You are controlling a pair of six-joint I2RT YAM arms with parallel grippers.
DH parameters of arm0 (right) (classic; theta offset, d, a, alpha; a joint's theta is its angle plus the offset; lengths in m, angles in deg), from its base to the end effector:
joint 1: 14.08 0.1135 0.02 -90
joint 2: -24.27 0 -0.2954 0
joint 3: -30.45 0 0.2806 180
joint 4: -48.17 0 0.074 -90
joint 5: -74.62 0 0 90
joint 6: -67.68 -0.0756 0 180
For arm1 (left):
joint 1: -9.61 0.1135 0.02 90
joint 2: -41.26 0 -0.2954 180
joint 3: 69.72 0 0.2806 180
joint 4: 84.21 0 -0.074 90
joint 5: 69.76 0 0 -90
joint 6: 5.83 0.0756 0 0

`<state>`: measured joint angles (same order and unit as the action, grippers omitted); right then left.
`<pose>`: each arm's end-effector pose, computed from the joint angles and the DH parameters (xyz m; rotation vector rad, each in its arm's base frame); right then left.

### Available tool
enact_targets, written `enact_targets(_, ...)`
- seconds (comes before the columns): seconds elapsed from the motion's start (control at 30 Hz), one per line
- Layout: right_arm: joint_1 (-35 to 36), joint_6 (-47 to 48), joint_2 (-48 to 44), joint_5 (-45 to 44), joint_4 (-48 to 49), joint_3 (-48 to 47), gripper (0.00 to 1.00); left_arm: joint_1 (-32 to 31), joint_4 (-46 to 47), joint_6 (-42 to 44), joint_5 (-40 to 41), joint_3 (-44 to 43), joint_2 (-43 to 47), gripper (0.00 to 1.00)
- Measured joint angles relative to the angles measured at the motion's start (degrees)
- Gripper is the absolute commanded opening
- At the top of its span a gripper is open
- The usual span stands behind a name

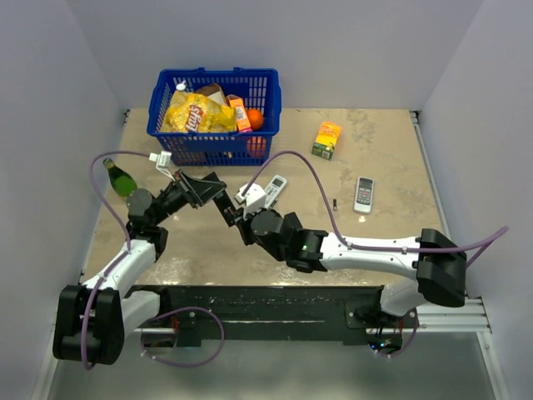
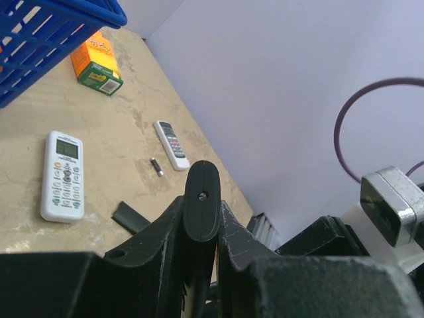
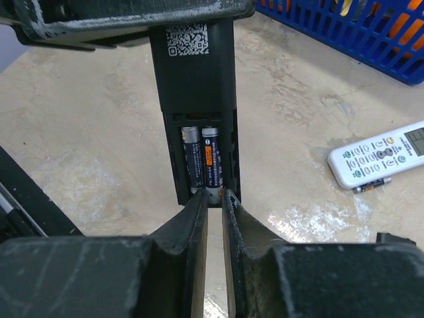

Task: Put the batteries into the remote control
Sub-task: Load the battery into the remote control.

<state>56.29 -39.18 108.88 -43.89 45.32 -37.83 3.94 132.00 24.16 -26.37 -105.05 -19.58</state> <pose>0.1664 0.3591 0.2826 -0.5413 1.8255 0.5742 0.2464 -0.0797 0.2740 0.0084 1.6277 -1.4678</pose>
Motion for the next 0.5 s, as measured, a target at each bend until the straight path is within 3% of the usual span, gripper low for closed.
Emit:
enact_targets(0.23, -0.85, -0.13, -2.6, 1.29, 3.08, -0.63, 0.19, -0.63, -0.59, -11.34, 1.66, 3.21, 2.12, 0.0)
enact_targets(0.43, -0.98, -0.79, -5.14, 2.6, 2.01, -0.66, 0.21, -0.81, -3.76, -14.19, 3.26, 3.21, 6.03, 0.0)
enact_targets(0.5, -1.14, -1.11, -5.95, 2.67, 0.83, -0.66, 0.29, -1.07, -4.22, -14.78, 3.34, 3.21, 6.27, 0.0)
